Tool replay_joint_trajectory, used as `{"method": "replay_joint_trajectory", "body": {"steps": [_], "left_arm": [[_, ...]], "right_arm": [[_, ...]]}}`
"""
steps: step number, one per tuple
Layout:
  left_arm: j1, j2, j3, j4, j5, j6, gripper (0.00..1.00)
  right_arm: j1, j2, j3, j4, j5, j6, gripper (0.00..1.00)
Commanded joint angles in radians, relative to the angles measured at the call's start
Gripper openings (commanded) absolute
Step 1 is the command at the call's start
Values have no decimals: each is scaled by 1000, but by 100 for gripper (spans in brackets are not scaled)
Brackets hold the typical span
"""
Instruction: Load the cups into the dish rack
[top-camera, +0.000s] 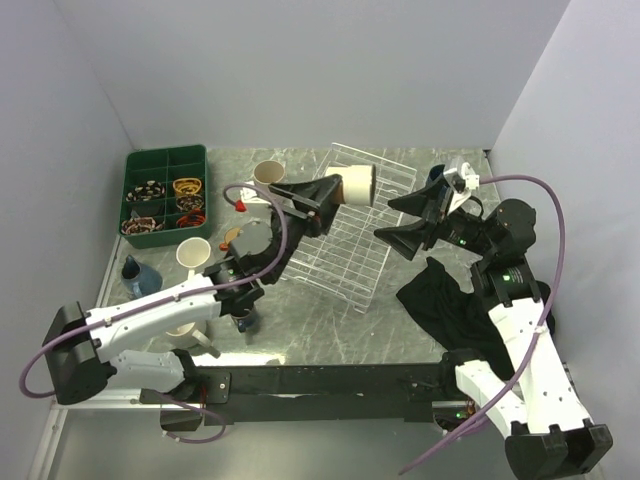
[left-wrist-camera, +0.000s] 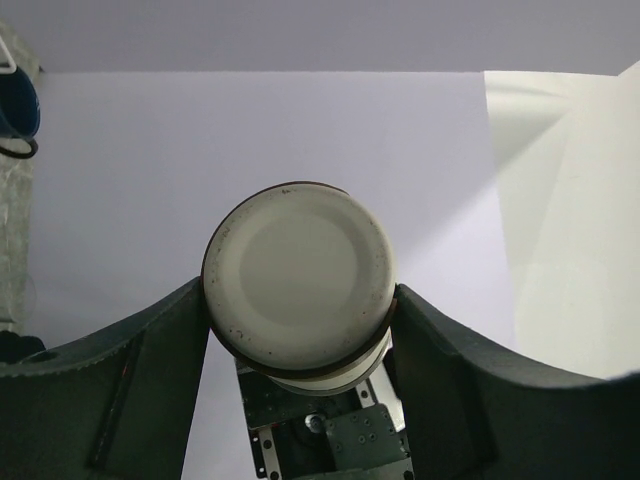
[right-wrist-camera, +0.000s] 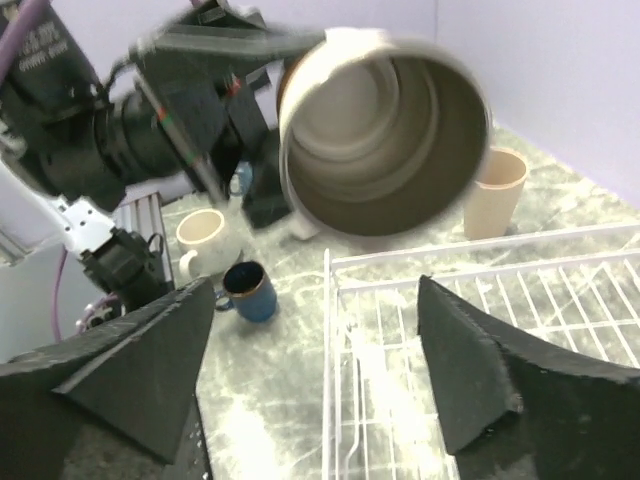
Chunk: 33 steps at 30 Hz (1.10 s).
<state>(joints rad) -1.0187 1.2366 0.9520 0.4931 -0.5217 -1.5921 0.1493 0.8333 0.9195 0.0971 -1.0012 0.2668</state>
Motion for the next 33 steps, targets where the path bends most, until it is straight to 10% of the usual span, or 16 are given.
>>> {"method": "replay_joint_trajectory", "body": {"steps": [1, 11, 20, 33], "left_arm": [[40, -60, -1, 52, 6, 75, 15], [255, 30, 249, -367, 233, 615, 11], [290, 414, 674, -635, 315, 1199, 10], [310, 931, 1129, -654, 181, 1515, 10]], "right_arm": [[-57, -46, 47, -89, -62, -79, 99], [-247, -154, -72, -387, -11, -405, 100], [-409, -146, -223, -401, -142, -549, 100], [-442, -99, -202, -465, -129, -601, 100]]}}
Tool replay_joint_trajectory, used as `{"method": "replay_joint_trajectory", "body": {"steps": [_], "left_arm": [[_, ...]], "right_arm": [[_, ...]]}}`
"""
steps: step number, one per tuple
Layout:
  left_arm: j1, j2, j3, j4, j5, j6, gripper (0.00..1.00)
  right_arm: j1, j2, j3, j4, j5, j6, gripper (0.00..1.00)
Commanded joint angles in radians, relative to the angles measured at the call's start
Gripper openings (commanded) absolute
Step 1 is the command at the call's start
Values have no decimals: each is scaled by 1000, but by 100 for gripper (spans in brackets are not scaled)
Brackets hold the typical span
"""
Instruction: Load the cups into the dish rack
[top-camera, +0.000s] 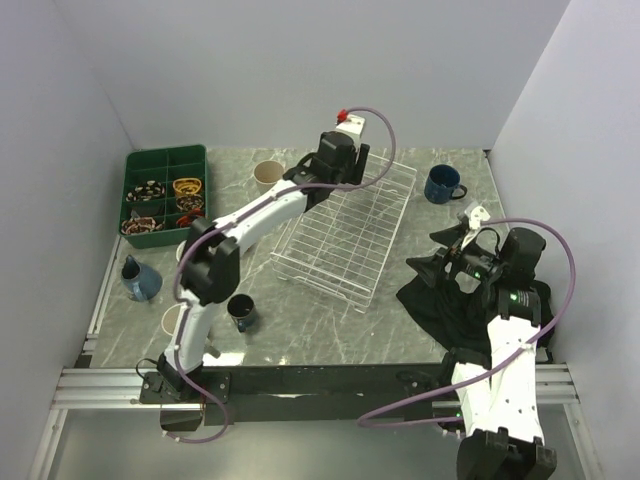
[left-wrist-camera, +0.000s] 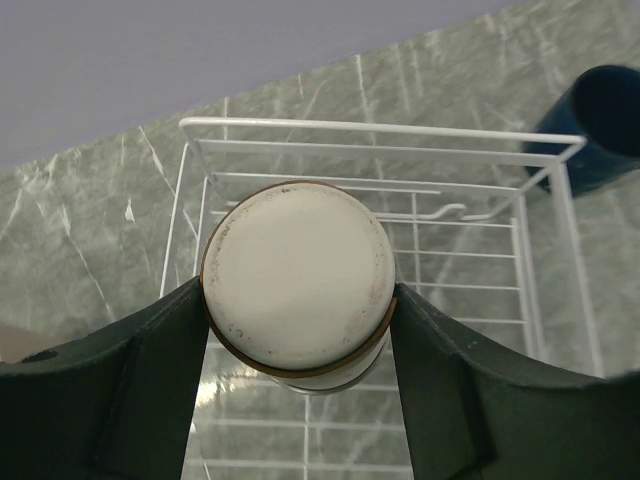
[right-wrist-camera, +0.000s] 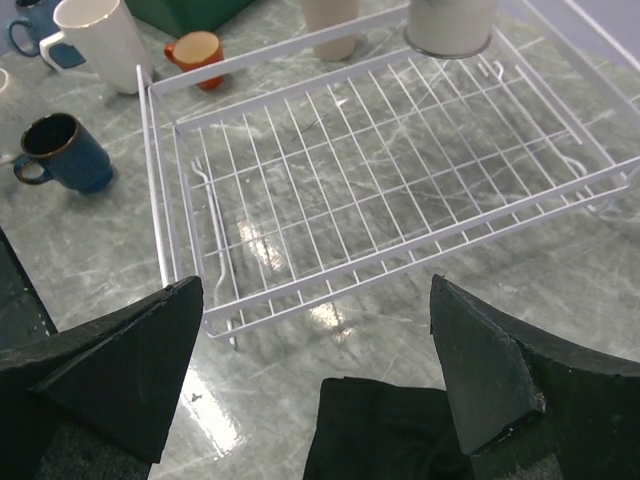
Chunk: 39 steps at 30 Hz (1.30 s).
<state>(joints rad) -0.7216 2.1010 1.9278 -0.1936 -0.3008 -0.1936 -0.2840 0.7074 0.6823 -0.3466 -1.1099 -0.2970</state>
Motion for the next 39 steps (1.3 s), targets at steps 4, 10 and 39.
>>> {"method": "replay_joint_trajectory", "body": {"steps": [4, 10, 39], "left_arm": [[19, 149, 212, 78, -55, 149, 11], [39, 224, 229, 166, -61, 163, 12], [53, 292, 192, 241, -72, 114, 54]], "right_arm": [[-15, 30, 39, -34, -25, -48, 100], [-27, 44, 49, -49, -51, -57, 100], [-66, 43, 51, -58, -56, -64, 100]]}}
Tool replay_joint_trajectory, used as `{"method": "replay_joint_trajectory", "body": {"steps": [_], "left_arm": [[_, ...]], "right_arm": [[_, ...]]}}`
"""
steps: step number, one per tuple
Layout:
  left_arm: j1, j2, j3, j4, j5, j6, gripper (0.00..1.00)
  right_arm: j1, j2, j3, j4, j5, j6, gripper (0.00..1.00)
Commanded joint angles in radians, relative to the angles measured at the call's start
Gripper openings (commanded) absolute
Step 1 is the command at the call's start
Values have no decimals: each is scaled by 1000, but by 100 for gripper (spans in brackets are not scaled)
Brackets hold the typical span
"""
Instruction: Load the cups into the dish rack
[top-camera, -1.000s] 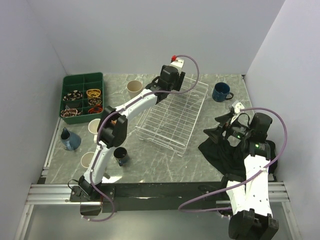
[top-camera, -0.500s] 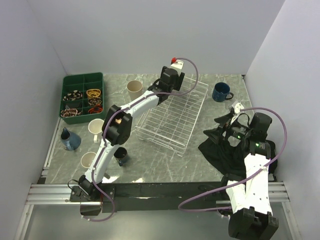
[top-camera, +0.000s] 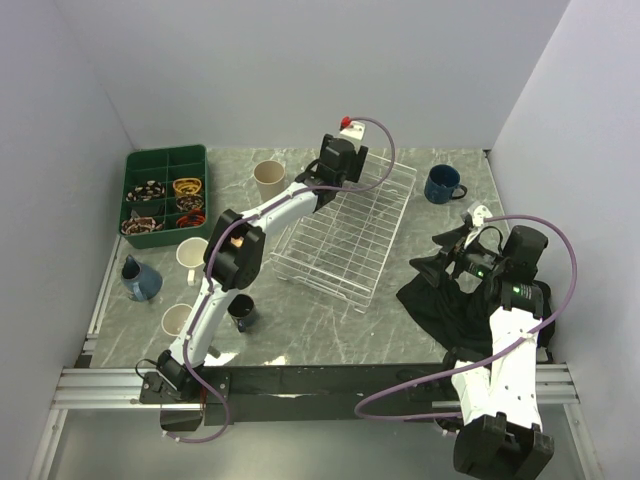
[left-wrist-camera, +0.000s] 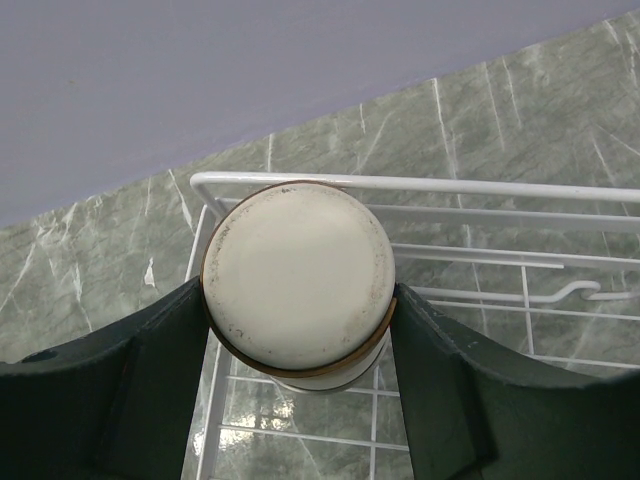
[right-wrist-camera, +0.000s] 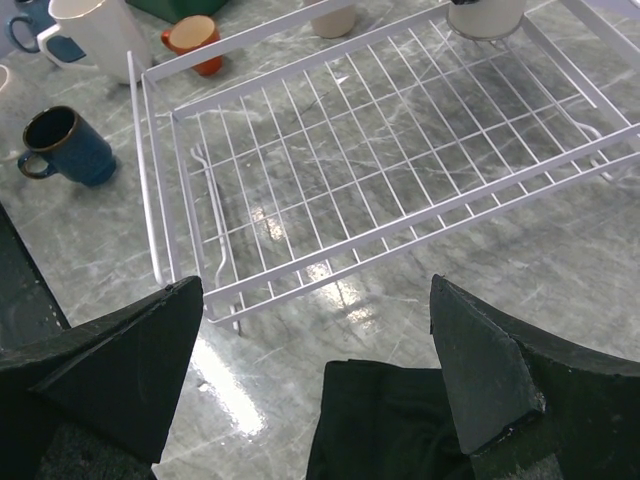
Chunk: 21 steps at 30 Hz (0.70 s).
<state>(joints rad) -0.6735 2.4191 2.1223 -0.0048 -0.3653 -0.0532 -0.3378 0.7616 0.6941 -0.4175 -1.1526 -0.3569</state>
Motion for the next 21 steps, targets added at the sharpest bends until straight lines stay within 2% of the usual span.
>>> {"method": "replay_joint_trajectory", "body": {"steps": [1, 10, 11, 21], "left_arm": [[5, -29, -7, 55, -7, -28, 55], [5, -40, -22, 55, -26, -33, 80], [5, -46, -27, 55, -26, -31, 90], [5, -150, -73, 39, -12, -57, 98]], "right_arm": [[-13, -10, 38, 14, -15, -2, 100], [-21, -11, 36, 19, -15, 1, 100], [-21, -13, 36, 19, -16, 1, 100], [-41, -19, 33, 17, -10, -5, 100]]}}
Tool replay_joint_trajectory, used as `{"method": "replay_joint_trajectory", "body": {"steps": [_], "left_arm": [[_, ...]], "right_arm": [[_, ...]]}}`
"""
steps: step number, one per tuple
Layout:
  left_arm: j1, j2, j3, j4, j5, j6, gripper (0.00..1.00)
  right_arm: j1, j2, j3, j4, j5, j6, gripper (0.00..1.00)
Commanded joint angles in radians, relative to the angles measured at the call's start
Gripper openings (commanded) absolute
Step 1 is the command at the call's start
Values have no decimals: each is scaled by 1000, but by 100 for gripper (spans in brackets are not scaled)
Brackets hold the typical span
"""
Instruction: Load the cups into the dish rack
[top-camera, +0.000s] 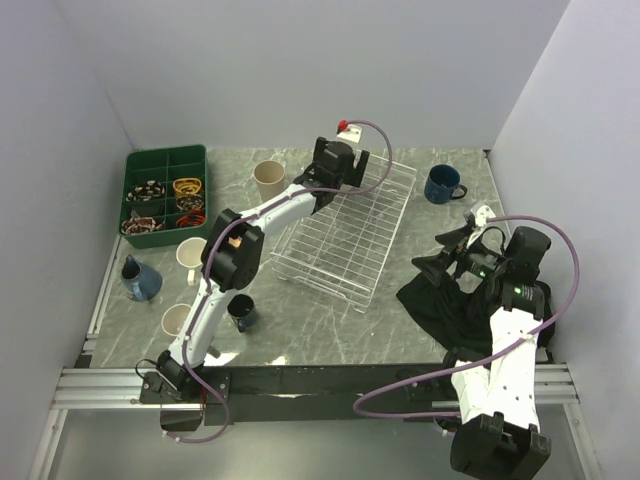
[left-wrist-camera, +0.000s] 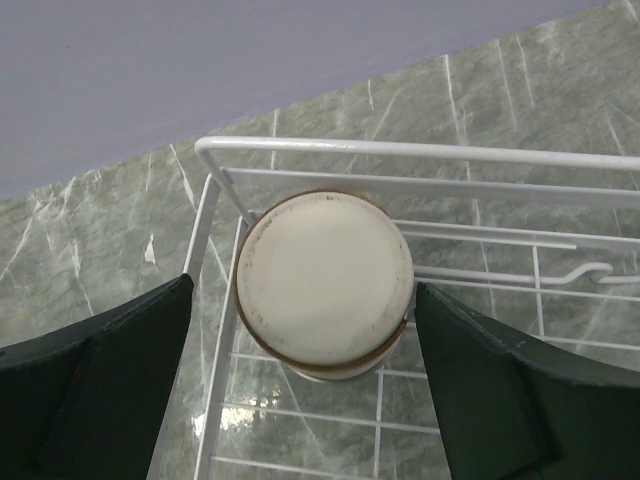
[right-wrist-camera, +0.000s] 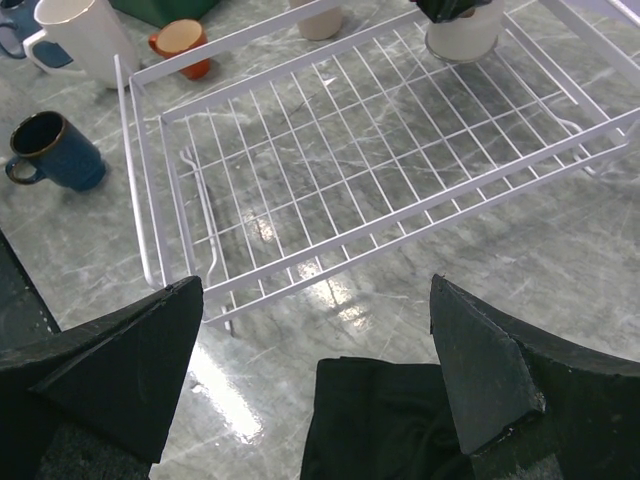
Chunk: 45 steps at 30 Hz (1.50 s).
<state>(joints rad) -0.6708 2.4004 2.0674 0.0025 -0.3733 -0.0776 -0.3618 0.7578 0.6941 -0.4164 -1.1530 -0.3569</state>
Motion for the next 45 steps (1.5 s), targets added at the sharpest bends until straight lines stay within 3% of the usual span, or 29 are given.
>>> {"method": "replay_joint_trajectory", "body": {"steps": [1, 12, 18, 21, 27, 31, 33, 37, 41, 45], "left_arm": [[2, -168, -33, 30, -1, -34, 99], [4, -541, -302, 60, 92, -85, 96], [17, -817, -541, 10, 181, -129, 96], [30, -975, -689, 1, 227, -162, 96], [53, -1276, -996, -41, 251, -225, 96], [57, -1461, -1136, -102, 189, -185, 96], [56, -1518, -1212, -96, 140, -146, 96], [56, -1647, -1297, -76, 71, -123, 96], [56, -1666, -1308, -104, 44, -96, 96], [56, -1647, -1288, -137, 19, -88, 96]], "right_arm": [[-17, -15, 33, 16, -8, -7, 100], [-89, -43, 16, 11, 12, -17, 100], [-95, 18, 68, -7, 84, -19, 100], [-88, 112, 172, -116, 159, -83, 100], [-54, 328, 372, -157, 450, 42, 100], [76, 467, 482, -174, 692, 101, 100], [119, 536, 542, -185, 743, 95, 100], [198, 707, 698, -275, 863, 50, 100], [224, 896, 921, -361, 910, 32, 100], [264, 1014, 990, -364, 969, -8, 100]]}}
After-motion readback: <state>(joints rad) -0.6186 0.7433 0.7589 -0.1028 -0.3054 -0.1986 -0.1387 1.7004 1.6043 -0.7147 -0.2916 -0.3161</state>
